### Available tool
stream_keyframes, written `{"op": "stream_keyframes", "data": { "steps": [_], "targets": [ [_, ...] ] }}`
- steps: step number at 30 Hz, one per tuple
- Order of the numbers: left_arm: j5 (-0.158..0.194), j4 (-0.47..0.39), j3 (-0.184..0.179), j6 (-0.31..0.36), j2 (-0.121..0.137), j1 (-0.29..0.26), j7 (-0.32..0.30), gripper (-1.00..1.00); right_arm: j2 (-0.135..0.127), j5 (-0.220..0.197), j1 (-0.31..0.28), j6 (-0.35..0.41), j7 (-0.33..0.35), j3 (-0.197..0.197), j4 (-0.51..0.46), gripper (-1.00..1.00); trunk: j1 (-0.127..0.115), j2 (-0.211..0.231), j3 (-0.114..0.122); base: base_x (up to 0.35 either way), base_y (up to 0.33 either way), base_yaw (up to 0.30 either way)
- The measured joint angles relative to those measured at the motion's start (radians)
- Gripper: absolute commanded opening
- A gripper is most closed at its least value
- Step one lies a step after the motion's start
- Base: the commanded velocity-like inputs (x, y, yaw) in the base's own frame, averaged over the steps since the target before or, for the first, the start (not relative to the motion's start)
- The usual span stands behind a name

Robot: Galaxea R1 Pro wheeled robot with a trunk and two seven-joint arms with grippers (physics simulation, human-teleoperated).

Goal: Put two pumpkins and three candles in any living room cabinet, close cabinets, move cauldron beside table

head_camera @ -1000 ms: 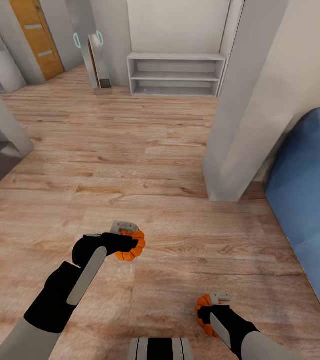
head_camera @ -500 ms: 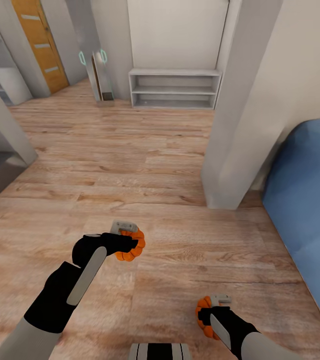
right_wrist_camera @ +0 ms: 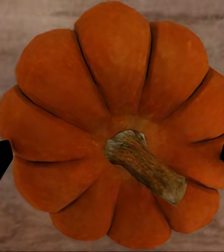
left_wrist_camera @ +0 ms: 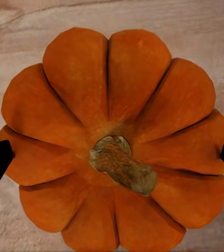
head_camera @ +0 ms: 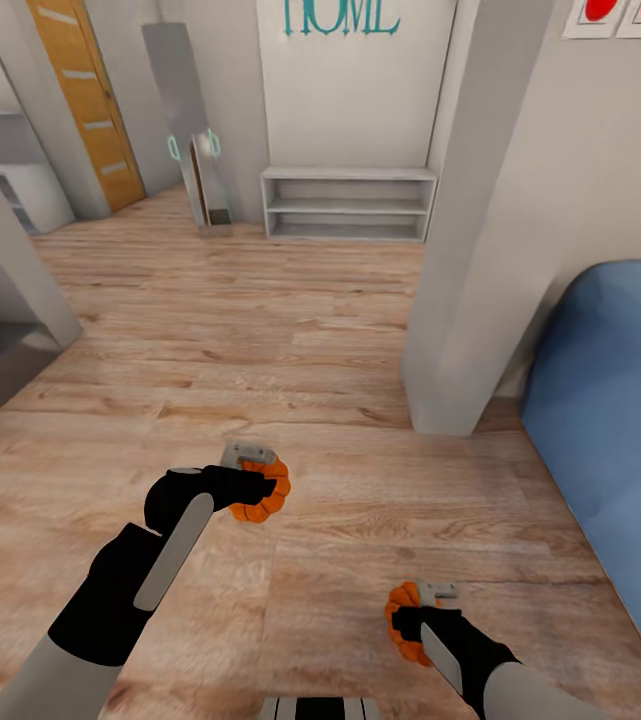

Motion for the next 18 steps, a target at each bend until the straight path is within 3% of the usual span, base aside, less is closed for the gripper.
{"op": "stream_keyframes", "data": {
  "steps": [5, 10, 18],
  "targets": [
    [-0.001, 0.001, 0.001, 0.000, 0.001, 0.000, 0.000, -1.00, -0.003, -0.011, 0.004, 0.013, 0.004, -0.006, -0.086, -1.00, -0.002, 0.001, 0.019, 0.000, 0.000, 0.000],
    [-0.003, 0.027, 0.002, 0.000, 0.001, -0.001, 0.000, -1.00, -0.006, -0.013, 0.007, 0.102, 0.006, -0.008, -0.203, -1.00, -0.004, 0.002, 0.039, 0.000, 0.000, 0.000],
    [-0.003, 0.092, 0.001, 0.000, 0.001, -0.001, 0.002, -1.00, -0.006, -0.015, 0.008, 0.151, 0.007, -0.009, -0.259, -1.00, -0.008, 0.004, 0.070, 0.000, 0.000, 0.000]
  ]
}}
